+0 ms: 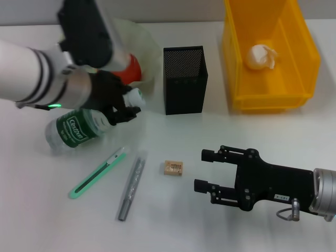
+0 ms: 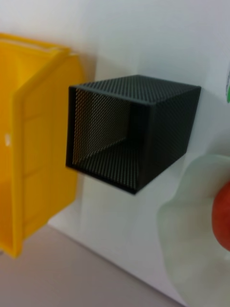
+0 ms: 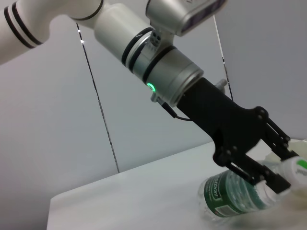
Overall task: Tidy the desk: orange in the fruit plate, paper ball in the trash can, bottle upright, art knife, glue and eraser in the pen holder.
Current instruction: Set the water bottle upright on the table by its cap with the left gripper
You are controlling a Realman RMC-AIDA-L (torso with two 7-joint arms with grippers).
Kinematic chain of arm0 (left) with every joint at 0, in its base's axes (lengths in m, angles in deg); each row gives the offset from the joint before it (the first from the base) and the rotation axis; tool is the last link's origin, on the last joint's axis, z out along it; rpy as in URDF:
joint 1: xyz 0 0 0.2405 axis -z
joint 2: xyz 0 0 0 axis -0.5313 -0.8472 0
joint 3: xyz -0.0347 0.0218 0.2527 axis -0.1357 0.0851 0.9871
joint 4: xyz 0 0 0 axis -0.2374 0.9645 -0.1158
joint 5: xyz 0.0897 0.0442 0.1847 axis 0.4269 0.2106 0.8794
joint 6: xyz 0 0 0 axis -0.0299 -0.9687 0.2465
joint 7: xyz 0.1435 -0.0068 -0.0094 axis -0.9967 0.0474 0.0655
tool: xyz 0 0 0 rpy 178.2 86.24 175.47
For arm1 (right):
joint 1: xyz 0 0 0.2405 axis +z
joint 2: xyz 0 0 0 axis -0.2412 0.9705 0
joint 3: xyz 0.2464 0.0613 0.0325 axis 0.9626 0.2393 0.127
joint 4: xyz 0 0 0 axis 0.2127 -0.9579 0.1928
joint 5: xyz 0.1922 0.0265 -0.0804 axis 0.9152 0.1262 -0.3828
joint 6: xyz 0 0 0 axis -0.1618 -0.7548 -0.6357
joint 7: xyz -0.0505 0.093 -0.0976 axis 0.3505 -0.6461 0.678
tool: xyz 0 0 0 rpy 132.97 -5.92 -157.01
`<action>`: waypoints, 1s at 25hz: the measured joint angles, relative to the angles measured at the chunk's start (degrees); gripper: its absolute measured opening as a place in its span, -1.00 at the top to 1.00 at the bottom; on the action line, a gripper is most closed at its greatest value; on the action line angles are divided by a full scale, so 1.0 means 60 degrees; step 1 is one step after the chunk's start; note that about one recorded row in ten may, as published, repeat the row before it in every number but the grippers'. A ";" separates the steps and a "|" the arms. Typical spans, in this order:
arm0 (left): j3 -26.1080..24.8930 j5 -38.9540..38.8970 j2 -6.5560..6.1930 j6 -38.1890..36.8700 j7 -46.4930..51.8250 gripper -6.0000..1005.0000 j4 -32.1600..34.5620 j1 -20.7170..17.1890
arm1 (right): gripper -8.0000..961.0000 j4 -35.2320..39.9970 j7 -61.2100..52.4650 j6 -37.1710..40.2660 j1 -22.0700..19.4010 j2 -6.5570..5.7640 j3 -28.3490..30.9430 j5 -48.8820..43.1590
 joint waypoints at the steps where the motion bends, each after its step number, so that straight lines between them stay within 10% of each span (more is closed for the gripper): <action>1: -0.0404 -0.0434 -0.0010 -0.0009 -0.0306 0.11 0.0269 -0.0383 | -0.42 0.0000 0.0000 0.0004 0.0010 0.0001 0.0000 0.0000; 25: -0.3848 -0.4746 -0.0024 -0.0401 -0.3178 0.12 -0.0060 -0.2178 | -0.42 0.0001 -0.0117 -0.0040 0.0374 0.0016 0.0000 0.0000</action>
